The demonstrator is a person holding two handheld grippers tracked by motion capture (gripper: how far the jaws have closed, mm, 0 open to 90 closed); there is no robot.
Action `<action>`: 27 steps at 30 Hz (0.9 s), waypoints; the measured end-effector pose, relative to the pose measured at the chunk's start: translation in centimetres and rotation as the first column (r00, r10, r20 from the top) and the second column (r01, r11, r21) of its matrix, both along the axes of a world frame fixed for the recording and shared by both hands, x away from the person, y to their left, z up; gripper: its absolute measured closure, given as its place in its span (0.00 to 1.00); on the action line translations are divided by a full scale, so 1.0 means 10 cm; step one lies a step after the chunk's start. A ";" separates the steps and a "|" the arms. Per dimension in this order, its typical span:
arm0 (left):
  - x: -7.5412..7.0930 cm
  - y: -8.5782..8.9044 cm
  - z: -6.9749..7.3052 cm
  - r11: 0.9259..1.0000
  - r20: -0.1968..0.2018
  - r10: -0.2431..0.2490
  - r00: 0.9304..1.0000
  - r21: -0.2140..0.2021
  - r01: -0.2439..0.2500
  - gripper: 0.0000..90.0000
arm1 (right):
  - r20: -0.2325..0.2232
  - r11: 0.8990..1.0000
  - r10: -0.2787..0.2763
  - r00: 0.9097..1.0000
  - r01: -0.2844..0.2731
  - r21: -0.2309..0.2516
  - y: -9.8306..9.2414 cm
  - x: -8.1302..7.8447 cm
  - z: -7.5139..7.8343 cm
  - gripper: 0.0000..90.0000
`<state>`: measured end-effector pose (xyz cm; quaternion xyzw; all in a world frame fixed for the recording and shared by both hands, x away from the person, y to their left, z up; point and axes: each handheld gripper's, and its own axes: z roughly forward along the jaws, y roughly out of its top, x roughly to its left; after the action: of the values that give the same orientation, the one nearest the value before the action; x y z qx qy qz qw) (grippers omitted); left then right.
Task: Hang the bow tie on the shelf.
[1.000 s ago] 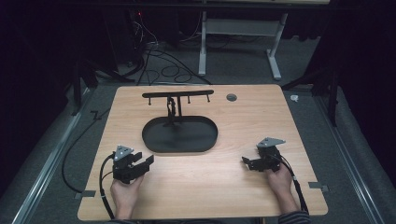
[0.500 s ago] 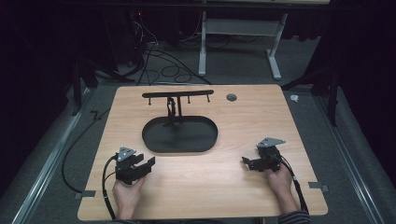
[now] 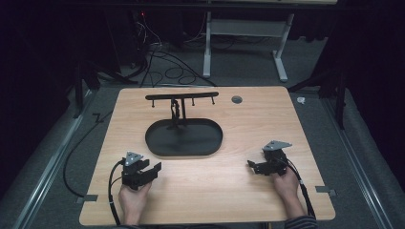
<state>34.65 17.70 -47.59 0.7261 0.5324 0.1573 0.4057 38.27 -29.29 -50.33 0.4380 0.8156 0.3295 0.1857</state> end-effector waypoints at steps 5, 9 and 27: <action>0.00 -0.03 -0.04 1.000 -0.003 0.001 1.000 0.018 -0.001 0.51 | 0.000 1.000 0.000 1.000 0.000 0.000 0.00 0.00 0.00 0.16; 0.01 -0.05 -0.06 1.000 -0.004 0.002 1.000 0.032 -0.002 0.51 | 0.001 1.000 0.001 1.000 -0.001 -0.001 0.00 0.00 0.00 0.16; 0.05 -0.16 -0.20 0.995 0.011 0.011 1.000 0.104 -0.012 0.51 | 0.001 1.000 0.002 1.000 -0.002 -0.001 0.00 0.00 0.00 0.16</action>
<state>35.20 16.13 -49.57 0.7425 0.5254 0.1907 0.3692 38.28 -29.30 -50.33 0.4369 0.8160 0.3296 0.1863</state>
